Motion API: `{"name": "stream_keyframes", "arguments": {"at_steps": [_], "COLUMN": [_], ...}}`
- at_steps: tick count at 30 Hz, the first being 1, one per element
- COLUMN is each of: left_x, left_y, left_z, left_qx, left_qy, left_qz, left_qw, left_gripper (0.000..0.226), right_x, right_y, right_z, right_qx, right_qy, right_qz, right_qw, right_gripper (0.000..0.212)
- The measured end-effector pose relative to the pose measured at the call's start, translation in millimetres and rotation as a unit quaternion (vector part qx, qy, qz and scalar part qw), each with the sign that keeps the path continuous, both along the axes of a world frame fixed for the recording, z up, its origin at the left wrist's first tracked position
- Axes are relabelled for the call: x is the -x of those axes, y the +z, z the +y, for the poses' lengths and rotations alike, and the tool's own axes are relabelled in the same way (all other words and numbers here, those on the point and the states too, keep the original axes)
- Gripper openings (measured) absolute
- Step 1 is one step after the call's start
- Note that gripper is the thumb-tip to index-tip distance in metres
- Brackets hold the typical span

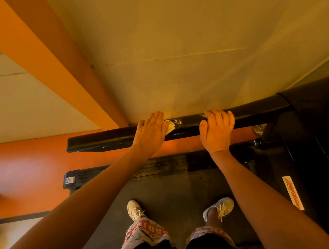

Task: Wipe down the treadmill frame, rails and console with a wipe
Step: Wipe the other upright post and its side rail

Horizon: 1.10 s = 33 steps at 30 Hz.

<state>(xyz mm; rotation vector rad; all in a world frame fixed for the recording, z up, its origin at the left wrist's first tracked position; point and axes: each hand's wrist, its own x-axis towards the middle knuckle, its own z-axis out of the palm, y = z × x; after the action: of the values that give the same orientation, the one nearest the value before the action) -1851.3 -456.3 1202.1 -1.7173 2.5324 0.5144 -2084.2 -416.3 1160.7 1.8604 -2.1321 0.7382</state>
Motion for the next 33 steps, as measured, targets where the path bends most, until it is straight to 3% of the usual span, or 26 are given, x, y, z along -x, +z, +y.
{"name": "stream_keyframes", "arguments": {"at_steps": [27,30,33], "left_x": [29,38,6], "left_y": [8,8,4], "left_z": [6,1,5], "left_qx": [0.012,0.017,0.061], "left_qy": [0.003,-0.021,-0.08], "left_qz": [-0.016,-0.005,-0.06], "left_qw": [1.0,1.0,0.993], "left_gripper": [0.053,0.051,0.051], "right_x": [0,0,0], "right_y": [1,0,-2], "right_z": [-1,-1,-1], "right_qx": [0.017,0.02,0.022], "right_qy": [0.0,0.001,0.002], "right_qz": [-0.006,-0.005,-0.005], "right_qw": [1.0,1.0,1.0], "right_gripper": [0.038,0.037,0.037]}}
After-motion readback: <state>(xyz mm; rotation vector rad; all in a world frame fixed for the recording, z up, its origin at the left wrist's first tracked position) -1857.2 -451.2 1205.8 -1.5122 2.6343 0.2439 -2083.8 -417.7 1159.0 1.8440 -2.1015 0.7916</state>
